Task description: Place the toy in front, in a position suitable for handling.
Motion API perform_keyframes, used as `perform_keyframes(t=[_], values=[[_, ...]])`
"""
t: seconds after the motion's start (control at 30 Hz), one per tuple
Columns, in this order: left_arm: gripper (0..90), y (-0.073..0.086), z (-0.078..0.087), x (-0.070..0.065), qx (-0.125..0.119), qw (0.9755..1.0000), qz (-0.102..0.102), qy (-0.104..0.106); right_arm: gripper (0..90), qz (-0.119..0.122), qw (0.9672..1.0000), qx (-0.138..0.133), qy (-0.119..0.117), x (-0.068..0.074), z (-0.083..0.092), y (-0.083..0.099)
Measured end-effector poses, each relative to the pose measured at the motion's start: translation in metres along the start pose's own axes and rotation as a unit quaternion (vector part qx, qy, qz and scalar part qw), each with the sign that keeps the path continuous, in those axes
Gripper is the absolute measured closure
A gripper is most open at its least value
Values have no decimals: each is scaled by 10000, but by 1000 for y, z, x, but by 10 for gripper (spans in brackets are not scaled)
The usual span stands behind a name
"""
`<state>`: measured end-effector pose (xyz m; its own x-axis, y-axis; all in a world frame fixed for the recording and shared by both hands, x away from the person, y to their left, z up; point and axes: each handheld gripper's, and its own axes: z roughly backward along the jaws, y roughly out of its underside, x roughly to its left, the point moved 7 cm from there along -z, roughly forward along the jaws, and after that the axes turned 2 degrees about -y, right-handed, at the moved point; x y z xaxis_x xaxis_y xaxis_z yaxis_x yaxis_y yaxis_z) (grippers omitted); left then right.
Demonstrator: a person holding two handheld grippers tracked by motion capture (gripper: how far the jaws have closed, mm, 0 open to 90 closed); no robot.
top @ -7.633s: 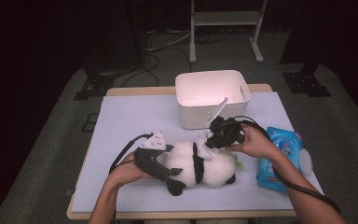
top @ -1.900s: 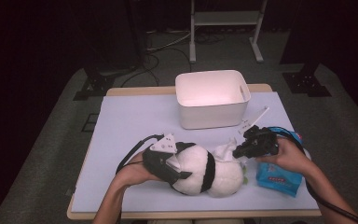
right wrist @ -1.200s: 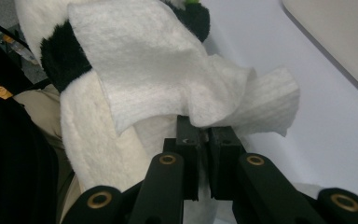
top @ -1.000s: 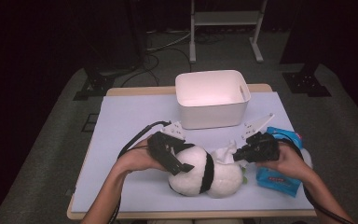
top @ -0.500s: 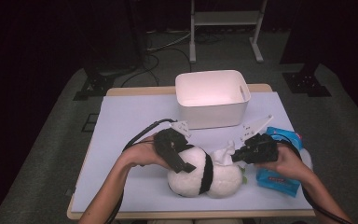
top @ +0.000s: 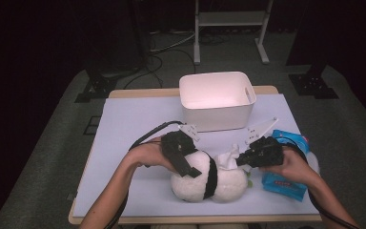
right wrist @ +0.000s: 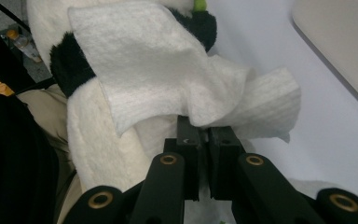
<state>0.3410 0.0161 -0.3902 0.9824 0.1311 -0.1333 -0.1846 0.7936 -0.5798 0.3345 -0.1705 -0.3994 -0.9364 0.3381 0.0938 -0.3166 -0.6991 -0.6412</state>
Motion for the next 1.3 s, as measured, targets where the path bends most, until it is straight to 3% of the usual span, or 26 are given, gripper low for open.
perform_keyframes(t=[0.13, 0.2, 0.27, 0.33, 0.47, 0.67, 0.83, 1.0, 1.17, 1.3], values=[[17, 0, -8, 1, 188, 9997, -49, 136, 843, 33, 10000, 31, 12, 0, -1, -1], [81, 0, -10, 2, 238, 9995, -112, 151, 843, 24, 10000, 54, 23, 0, -2, -1], [203, 0, -7, 5, 241, 9995, -128, 129, 843, 32, 10000, 45, 37, -2, -3, -1], [289, -1, -4, 7, 148, 9998, -134, 100, 842, -34, 10000, 12, 52, -4, -3, 0], [350, -7, 0, 11, 88, 9997, -212, 55, 840, -123, 9999, -45, 98, -10, 0, 1], [355, -20, 9, 22, 173, 9984, -467, -255, 834, -288, 9994, -144, 161, -22, 3, -1], [358, -32, 20, 37, 262, 9942, -823, -639, 835, -394, 9988, -227, 179, -40, 2, -11], [345, -30, 17, 45, 197, 9925, -992, -685, 835, -382, 9990, -210, 45, -45, 0, -23], [306, -16, 17, 41, 16, 9938, -881, -679, 837, -191, 9997, -100, -64, -40, -9, -32], [184, -4, 18, 37, -11, 9952, -597, -781, 840, -84, 9998, -63, -168, -33, -13, -35]])
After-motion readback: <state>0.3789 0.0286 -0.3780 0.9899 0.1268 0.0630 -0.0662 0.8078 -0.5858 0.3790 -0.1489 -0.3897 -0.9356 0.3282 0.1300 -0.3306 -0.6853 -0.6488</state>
